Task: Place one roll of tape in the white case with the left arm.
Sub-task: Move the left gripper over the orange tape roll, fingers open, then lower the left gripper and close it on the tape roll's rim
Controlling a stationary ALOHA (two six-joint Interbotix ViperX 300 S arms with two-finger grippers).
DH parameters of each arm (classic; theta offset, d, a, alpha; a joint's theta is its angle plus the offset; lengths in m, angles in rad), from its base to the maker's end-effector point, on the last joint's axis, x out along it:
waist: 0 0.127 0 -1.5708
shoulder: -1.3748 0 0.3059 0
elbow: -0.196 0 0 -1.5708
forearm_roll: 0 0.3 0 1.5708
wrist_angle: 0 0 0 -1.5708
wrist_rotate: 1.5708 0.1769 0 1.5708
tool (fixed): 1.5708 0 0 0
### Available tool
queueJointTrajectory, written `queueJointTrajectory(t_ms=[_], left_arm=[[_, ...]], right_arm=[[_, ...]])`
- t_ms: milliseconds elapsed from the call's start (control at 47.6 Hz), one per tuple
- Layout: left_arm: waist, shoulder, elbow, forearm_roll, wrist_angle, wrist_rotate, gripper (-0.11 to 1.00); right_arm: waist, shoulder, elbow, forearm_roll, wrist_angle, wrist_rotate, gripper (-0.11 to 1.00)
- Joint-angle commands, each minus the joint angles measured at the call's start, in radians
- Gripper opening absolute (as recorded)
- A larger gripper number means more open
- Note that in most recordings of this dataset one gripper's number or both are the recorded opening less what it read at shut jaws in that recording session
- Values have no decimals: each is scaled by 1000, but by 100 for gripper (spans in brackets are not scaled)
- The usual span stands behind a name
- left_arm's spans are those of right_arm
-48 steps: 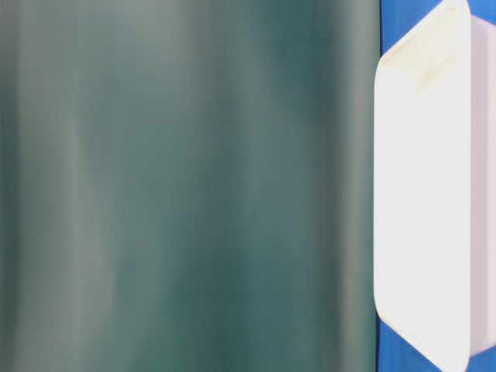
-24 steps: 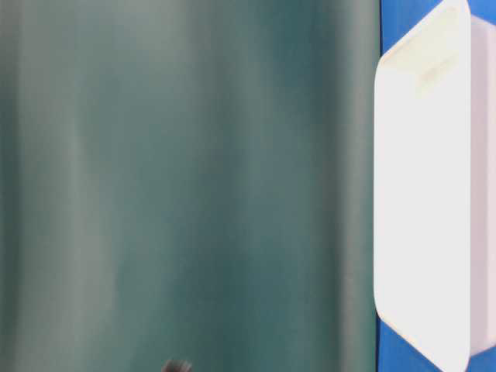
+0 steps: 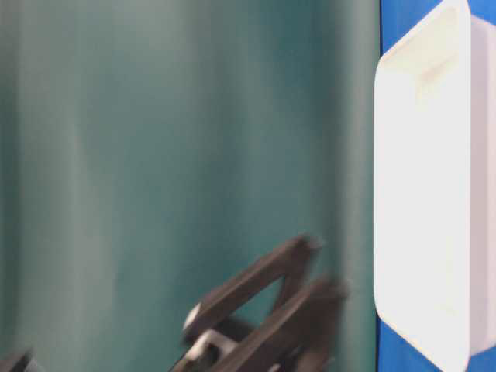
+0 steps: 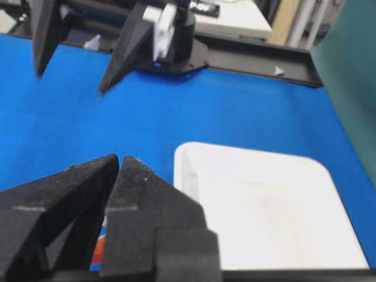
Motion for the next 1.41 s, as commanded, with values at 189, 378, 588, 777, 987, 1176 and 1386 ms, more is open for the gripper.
queueJointTrajectory(t_ms=[189, 378, 588, 777, 987, 1176, 1386], left_arm=[[-5, 158, -189, 2, 256, -23, 88], [0, 259, -247, 3, 287, -23, 88], [17, 365, -298, 5, 305, -23, 88], [26, 439, -336, 6, 341, -21, 88], [38, 457, -345, 5, 376, -28, 86], [32, 443, -382, 6, 459, -29, 54], [28, 380, -430, 17, 566, -25, 26]], right_arm=[[-6, 11, -15, -2, 15, -2, -11], [-6, 12, -14, -2, 26, -2, -11], [-6, 14, -12, -2, 37, 0, -11], [-8, 15, -12, -2, 41, -2, -11], [-6, 20, -11, -2, 43, 0, -11], [-6, 32, -11, -2, 43, 0, -11], [-6, 37, -9, -2, 43, 0, -11]])
